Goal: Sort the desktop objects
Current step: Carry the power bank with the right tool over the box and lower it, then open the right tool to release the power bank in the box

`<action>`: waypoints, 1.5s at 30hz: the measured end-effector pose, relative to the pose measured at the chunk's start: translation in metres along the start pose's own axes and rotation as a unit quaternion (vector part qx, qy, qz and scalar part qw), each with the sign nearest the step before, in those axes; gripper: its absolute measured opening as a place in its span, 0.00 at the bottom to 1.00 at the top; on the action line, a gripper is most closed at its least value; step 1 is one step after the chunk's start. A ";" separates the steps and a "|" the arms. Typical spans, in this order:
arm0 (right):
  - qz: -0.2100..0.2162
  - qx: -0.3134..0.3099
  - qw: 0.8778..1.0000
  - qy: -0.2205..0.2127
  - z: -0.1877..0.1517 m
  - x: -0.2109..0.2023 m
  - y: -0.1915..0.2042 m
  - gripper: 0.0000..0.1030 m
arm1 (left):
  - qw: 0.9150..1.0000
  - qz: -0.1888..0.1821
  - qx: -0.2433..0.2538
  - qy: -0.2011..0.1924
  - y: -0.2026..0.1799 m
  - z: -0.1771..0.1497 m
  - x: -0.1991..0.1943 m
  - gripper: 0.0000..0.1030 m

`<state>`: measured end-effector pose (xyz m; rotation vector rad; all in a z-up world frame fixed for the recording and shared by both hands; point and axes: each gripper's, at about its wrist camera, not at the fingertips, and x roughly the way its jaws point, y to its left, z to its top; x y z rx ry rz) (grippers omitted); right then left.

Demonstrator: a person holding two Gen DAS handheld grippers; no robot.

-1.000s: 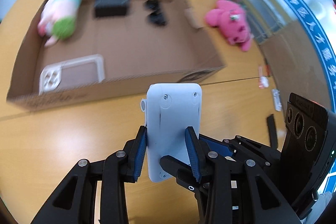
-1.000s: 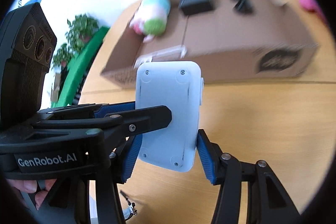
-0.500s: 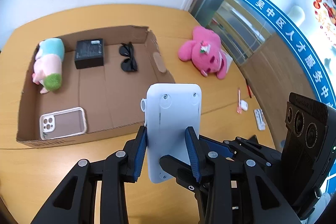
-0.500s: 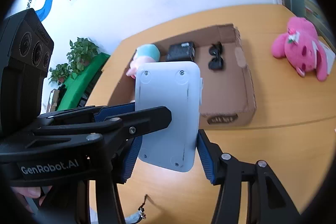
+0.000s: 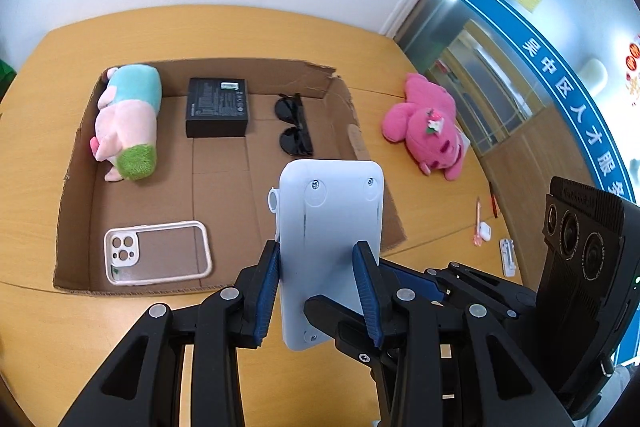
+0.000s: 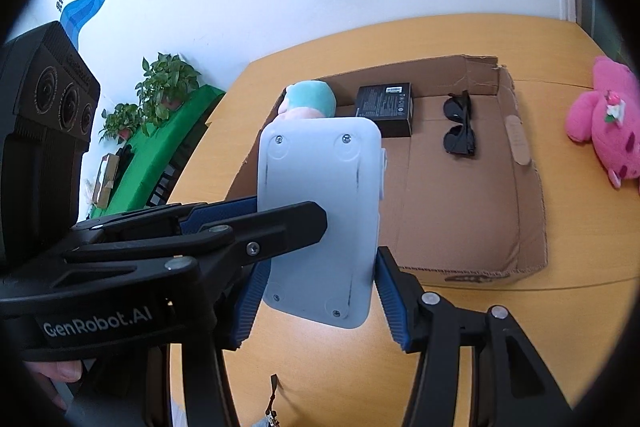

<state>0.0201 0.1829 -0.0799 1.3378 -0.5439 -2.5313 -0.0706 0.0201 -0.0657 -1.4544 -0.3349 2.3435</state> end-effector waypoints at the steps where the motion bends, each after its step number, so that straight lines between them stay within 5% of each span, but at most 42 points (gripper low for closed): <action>1: -0.001 -0.001 1.000 0.004 0.003 0.005 0.001 0.50 | 1.000 -0.001 -0.004 0.002 0.005 0.003 0.003 0.37; 21: -0.013 0.013 0.997 0.074 0.062 0.118 -0.027 0.50 | 0.997 -0.015 -0.057 0.052 0.088 0.066 0.102 0.37; 29: -0.022 0.039 0.992 0.118 0.087 0.181 -0.063 0.50 | 0.991 -0.014 -0.089 0.095 0.120 0.093 0.163 0.38; 36: -0.009 0.069 0.981 0.180 0.096 0.236 -0.088 0.50 | 0.980 0.022 -0.125 0.153 0.145 0.090 0.204 0.40; 41: -0.019 0.078 0.975 0.209 0.088 0.253 -0.091 0.50 | 0.982 0.054 -0.099 0.149 0.135 0.085 0.195 0.42; 44: -0.031 0.074 0.978 0.193 0.089 0.236 -0.091 0.58 | 0.987 0.094 -0.072 0.113 0.119 0.087 0.161 0.60; 45: -0.034 0.076 0.980 0.183 0.090 0.226 -0.092 0.67 | 0.988 0.104 -0.065 0.095 0.112 0.088 0.145 0.62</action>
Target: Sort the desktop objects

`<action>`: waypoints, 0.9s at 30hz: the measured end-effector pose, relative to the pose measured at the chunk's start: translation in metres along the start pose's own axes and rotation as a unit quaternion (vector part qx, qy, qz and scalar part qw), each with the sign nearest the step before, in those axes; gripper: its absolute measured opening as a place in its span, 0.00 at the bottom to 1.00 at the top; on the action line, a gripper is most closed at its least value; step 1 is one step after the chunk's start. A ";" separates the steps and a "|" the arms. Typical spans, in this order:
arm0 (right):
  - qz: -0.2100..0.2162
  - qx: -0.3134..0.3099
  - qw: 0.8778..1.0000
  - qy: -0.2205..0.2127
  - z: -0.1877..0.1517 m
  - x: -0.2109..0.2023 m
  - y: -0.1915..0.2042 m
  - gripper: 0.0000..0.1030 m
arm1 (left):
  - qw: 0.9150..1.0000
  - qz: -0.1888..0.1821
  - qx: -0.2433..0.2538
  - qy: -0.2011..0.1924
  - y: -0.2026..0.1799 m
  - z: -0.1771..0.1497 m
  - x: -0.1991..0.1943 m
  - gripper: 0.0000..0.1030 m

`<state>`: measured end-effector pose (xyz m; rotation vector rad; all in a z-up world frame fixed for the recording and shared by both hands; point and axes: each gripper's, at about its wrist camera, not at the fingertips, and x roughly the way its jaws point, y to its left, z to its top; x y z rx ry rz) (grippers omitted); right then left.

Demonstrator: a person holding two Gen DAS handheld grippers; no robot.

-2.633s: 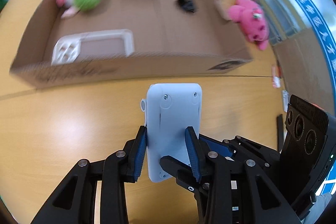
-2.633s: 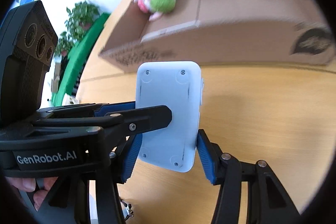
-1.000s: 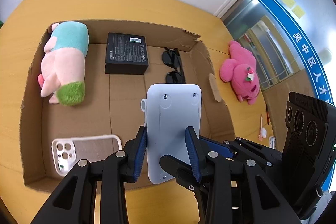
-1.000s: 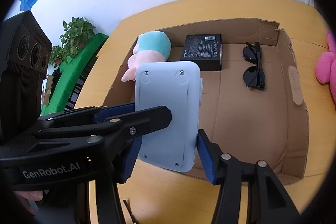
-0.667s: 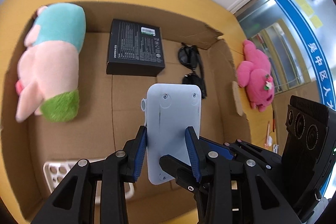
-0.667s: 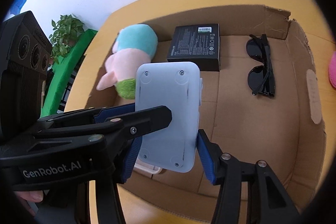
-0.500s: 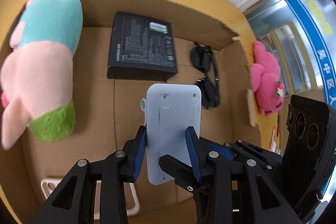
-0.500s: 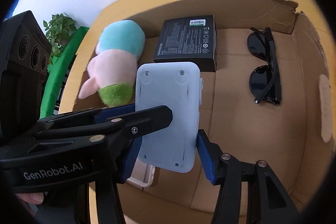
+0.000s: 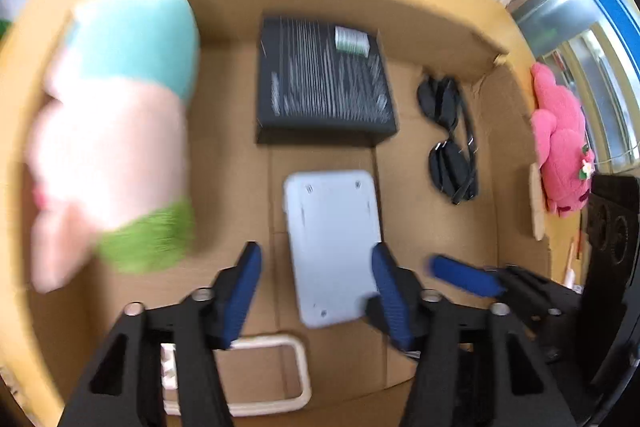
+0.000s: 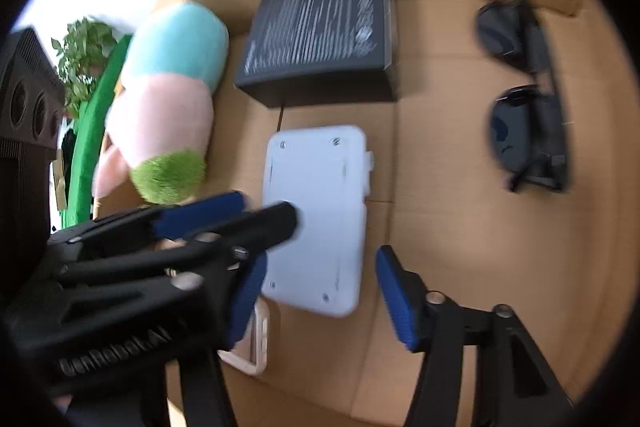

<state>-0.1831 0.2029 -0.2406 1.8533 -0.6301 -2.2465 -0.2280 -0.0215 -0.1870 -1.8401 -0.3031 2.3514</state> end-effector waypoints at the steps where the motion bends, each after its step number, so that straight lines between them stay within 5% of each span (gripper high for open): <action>1: -0.003 0.002 1.000 -0.014 -0.004 -0.014 -0.001 0.75 | 0.999 0.009 0.008 -0.032 -0.005 -0.005 -0.025 0.63; 4: -0.013 -0.013 0.998 -0.064 -0.023 -0.068 0.003 0.79 | 0.991 0.047 0.033 -0.121 -0.023 -0.020 -0.092 0.75; 8: -0.030 -0.018 0.992 -0.119 -0.058 -0.138 0.015 0.83 | 0.967 0.075 0.056 -0.237 -0.052 -0.060 -0.184 0.98; 11: -0.037 -0.016 0.987 -0.158 -0.080 -0.180 0.028 0.87 | 0.950 0.086 0.062 -0.295 -0.068 -0.087 -0.231 1.00; 18: -0.058 -0.045 0.976 -0.205 -0.135 -0.246 0.047 0.99 | 0.936 0.084 0.050 -0.340 -0.106 -0.136 -0.292 1.00; 27: -0.054 -0.077 0.965 -0.246 -0.192 -0.300 0.058 0.99 | 0.920 0.120 0.043 -0.370 -0.134 -0.197 -0.330 1.00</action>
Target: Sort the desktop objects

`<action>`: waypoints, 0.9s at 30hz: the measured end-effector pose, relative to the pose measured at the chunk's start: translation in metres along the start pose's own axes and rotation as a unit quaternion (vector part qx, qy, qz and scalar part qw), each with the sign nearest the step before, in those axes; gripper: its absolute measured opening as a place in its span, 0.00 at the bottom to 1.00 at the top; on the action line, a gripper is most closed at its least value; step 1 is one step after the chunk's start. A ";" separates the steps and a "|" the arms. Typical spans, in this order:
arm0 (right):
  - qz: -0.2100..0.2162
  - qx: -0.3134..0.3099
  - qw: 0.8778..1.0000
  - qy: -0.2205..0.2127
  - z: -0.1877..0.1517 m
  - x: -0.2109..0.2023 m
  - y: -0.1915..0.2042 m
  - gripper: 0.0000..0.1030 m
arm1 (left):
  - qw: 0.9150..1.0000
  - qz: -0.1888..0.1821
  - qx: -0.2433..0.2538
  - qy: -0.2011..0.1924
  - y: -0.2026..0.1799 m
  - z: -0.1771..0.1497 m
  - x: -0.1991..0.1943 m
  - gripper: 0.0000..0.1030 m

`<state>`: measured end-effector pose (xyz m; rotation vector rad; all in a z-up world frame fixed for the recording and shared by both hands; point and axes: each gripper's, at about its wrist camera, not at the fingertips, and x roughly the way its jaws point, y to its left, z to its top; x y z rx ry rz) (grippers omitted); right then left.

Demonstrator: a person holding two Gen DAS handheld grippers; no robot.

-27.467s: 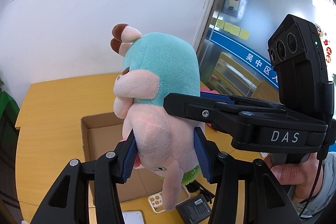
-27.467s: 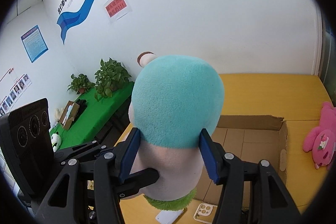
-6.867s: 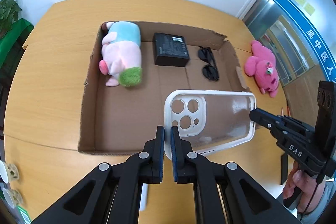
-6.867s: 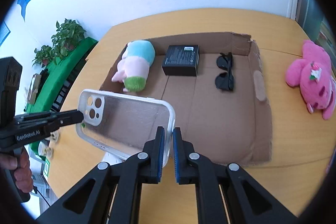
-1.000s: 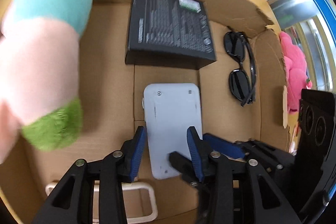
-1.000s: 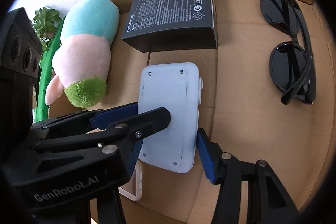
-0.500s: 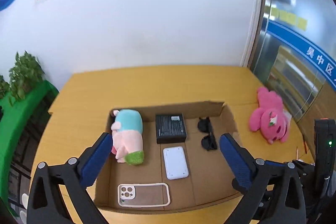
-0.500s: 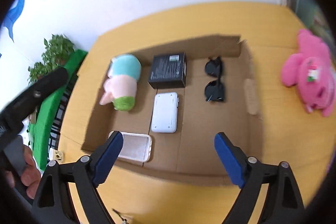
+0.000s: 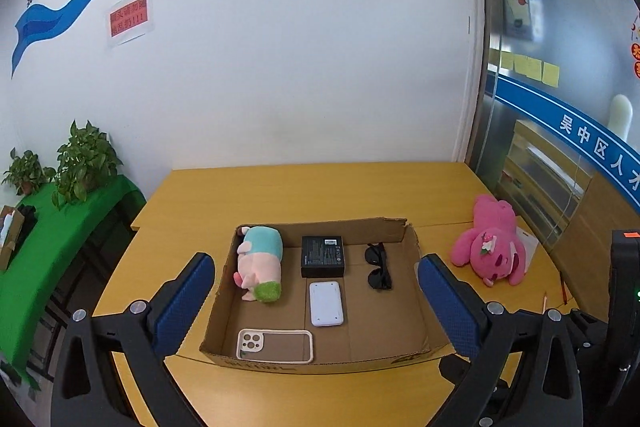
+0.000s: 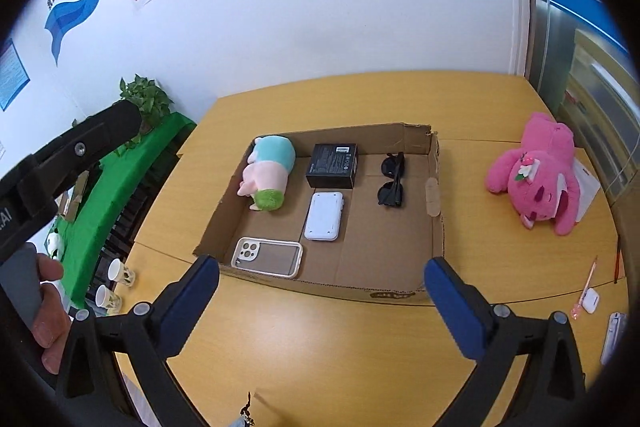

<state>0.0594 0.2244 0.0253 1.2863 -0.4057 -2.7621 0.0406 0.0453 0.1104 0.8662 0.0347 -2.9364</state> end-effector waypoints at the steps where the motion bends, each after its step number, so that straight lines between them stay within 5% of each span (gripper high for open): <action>1: 0.002 -0.003 1.000 0.001 -0.003 -0.004 0.002 0.99 | 1.000 0.005 -0.005 -0.001 0.001 -0.003 -0.005 1.00; 8: 0.010 -0.007 1.000 0.002 -0.020 -0.022 0.012 0.99 | 1.000 0.019 0.001 0.017 0.007 -0.019 -0.025 1.00; 14: 0.008 -0.001 1.000 -0.001 -0.029 -0.031 0.023 0.99 | 0.999 -0.021 -0.009 0.032 0.018 -0.027 -0.033 1.00; 27: -0.049 -0.005 0.999 -0.004 -0.032 -0.047 0.075 0.99 | 0.999 -0.036 0.008 0.035 0.067 -0.036 -0.044 1.00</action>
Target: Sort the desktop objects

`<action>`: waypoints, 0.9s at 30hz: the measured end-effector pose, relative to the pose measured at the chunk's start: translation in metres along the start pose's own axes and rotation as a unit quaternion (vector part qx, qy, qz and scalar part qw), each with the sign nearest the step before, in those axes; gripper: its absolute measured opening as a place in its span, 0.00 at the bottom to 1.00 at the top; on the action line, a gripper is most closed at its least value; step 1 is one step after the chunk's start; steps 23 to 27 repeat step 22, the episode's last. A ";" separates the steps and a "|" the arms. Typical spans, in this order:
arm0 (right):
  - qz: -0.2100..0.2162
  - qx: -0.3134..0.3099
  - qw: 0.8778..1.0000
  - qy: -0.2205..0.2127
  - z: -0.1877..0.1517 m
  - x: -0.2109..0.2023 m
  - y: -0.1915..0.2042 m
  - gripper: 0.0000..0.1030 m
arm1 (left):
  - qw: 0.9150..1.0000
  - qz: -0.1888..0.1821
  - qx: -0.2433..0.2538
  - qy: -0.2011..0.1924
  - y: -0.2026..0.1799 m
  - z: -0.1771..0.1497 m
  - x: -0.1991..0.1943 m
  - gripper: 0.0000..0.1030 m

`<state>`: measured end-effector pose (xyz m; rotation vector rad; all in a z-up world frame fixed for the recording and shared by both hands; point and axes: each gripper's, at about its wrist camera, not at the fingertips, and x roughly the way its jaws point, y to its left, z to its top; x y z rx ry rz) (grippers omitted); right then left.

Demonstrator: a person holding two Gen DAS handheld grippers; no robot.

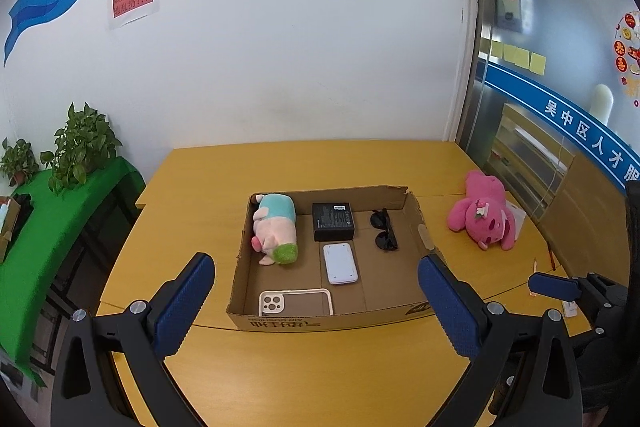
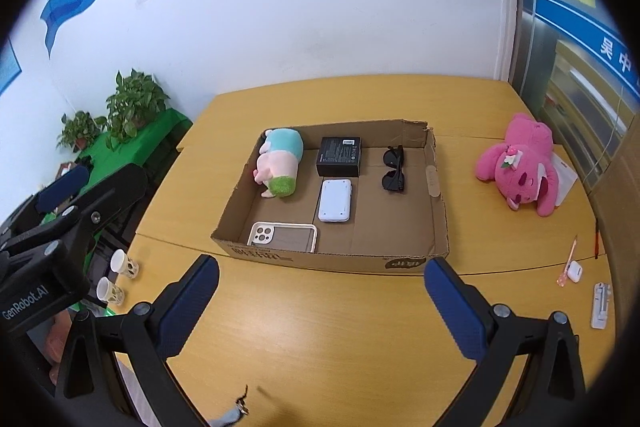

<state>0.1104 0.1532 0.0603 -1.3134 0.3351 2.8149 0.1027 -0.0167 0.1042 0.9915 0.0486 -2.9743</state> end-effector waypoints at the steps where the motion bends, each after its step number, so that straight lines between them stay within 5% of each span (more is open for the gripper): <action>1: -0.004 -0.001 1.000 0.004 -0.001 0.002 0.005 0.99 | 1.000 -0.002 -0.002 0.003 0.005 -0.002 0.000 1.00; 12: -0.021 -0.012 0.999 0.032 -0.004 0.025 0.047 0.99 | 0.999 -0.007 -0.036 0.032 0.047 -0.007 0.019 1.00; 27: -0.033 0.008 0.999 0.039 -0.001 0.037 0.039 0.99 | 0.998 -0.010 -0.027 0.058 0.047 -0.009 0.034 1.00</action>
